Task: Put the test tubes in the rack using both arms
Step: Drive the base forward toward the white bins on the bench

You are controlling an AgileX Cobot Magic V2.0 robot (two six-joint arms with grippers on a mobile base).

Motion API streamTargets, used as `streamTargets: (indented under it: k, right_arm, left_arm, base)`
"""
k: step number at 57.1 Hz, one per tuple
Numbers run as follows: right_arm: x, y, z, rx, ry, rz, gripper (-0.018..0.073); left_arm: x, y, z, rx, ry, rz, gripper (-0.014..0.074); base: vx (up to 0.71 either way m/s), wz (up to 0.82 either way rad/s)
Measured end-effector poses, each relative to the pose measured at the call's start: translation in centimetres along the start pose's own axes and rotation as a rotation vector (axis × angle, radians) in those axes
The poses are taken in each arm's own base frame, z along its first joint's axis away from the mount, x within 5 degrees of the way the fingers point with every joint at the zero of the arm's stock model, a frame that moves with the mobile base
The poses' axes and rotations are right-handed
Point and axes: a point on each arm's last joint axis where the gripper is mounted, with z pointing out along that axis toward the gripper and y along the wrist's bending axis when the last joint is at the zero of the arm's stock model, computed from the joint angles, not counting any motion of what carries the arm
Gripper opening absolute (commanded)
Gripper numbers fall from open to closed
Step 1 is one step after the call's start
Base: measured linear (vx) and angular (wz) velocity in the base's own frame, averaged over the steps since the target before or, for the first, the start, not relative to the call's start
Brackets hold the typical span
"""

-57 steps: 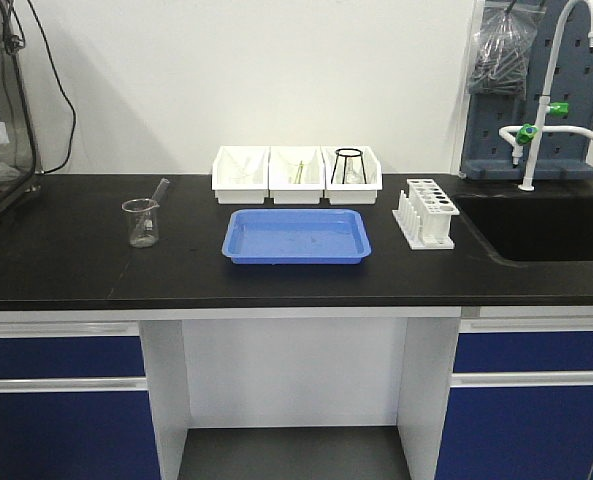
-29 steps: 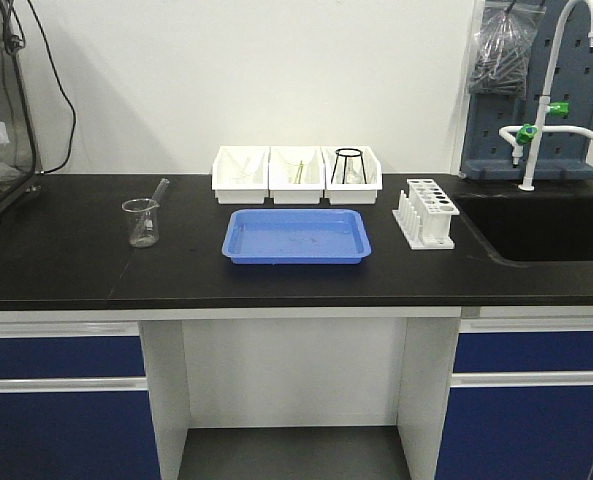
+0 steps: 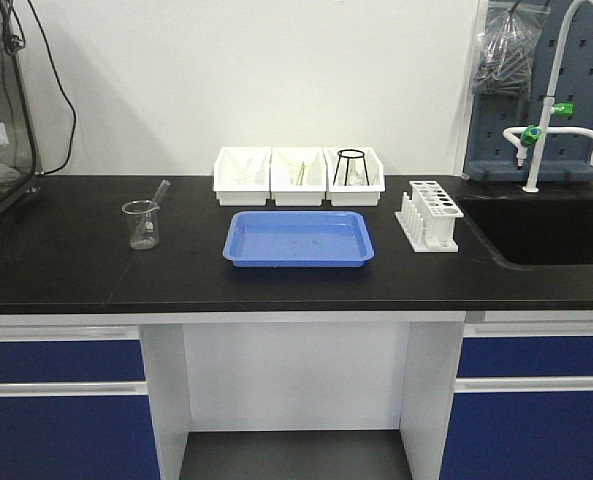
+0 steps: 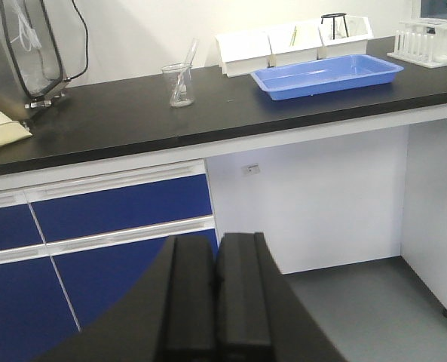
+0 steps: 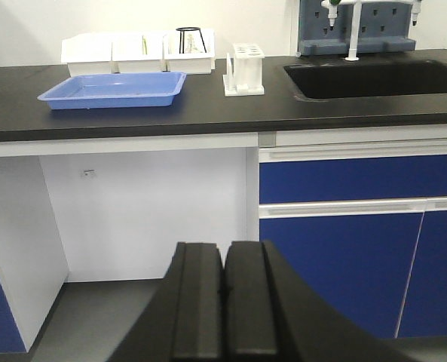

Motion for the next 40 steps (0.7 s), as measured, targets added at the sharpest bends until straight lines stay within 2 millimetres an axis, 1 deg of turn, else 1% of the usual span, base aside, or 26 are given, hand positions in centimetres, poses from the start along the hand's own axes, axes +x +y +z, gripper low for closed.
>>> streamTargets:
  k: [17,40]
  right_arm:
    - [0.00,0.00,0.00,0.000,0.000,0.000,-0.0008]
    - [0.01,0.00,0.00,0.000,0.001,0.000,-0.0008]
  left_arm:
    - [0.00,0.00,0.00,0.000,0.000,0.000,-0.0020]
    - [0.00,0.00,0.00,0.000,0.000,0.000,-0.0020]
  base:
    - [0.16,0.00]
    - [0.29,-0.01]
